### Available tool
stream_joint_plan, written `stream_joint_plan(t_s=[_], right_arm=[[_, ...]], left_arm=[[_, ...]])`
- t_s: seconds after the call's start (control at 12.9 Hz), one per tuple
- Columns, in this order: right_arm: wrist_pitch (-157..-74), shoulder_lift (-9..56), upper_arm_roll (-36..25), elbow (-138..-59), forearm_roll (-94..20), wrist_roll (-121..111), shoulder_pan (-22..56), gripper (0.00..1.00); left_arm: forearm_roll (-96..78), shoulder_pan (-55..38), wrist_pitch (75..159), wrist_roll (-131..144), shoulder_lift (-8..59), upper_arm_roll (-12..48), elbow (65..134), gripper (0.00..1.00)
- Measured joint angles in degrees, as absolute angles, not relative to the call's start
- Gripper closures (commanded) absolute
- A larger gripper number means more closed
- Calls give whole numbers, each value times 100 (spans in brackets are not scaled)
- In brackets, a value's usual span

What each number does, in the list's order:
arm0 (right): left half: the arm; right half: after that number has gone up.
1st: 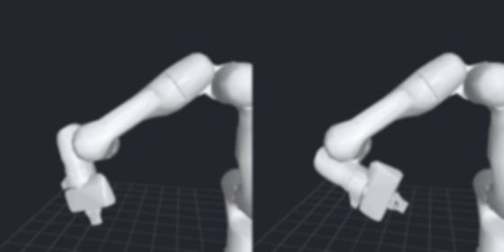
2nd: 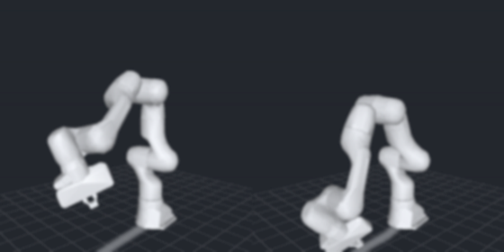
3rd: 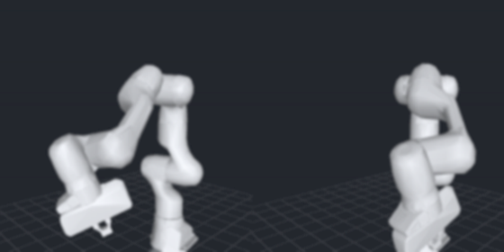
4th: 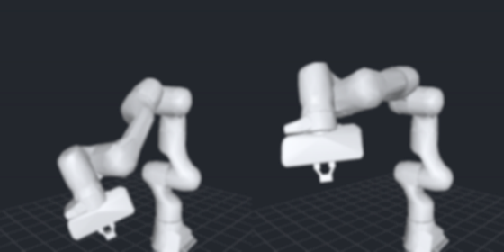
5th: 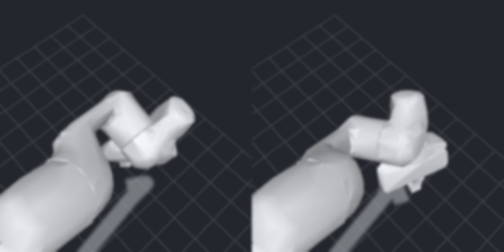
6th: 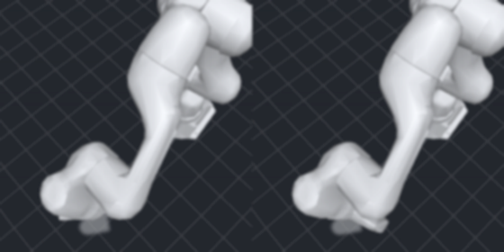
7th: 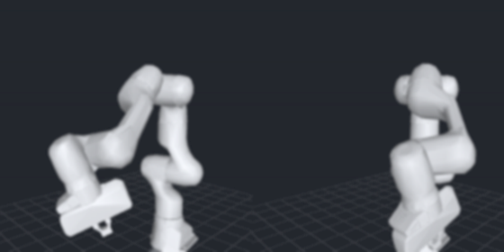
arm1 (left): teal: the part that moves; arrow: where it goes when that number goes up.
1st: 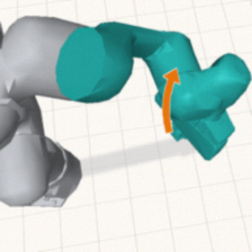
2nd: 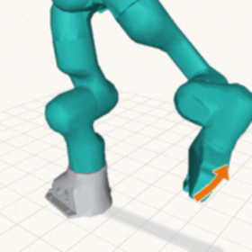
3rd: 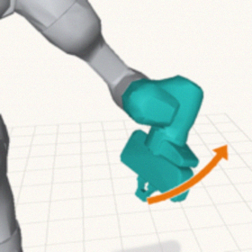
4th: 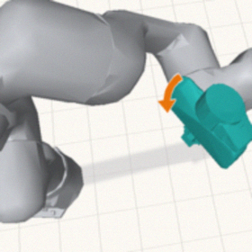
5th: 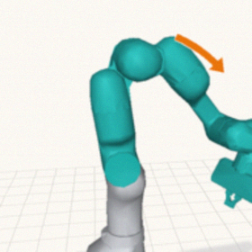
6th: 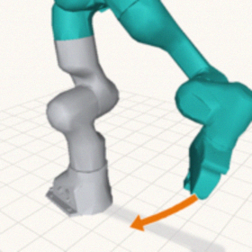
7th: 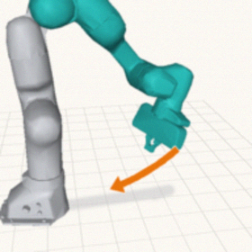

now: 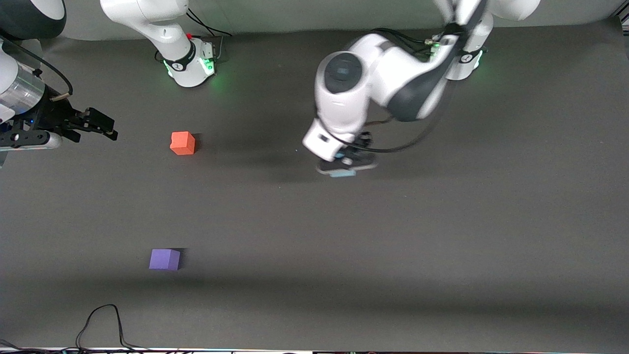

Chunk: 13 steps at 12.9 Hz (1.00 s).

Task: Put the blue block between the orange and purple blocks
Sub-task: 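Carry the blue cube with the left gripper toward the table middle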

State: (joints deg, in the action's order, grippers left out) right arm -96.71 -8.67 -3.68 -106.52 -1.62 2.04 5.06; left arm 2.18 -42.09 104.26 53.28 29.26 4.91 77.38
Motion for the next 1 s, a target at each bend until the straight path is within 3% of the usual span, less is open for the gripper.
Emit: stream_joint_plan(t_s=[0.46, 0.93, 1.0], right_arm=[[-9671, -867, -370, -10653, -162, 204, 506, 0], [-9670, -865, -371, -10655, -162, 204, 506, 0], [-9670, -865, -371, -10655, -162, 204, 506, 0]], left_arm=[[584, -4984, 11900, 5889, 4542, 478, 7531, 60], [596, -4994, 12465, 5889, 4998, 466, 7481, 58], [597, -4994, 12471, 5889, 5040, 466, 7475, 52]])
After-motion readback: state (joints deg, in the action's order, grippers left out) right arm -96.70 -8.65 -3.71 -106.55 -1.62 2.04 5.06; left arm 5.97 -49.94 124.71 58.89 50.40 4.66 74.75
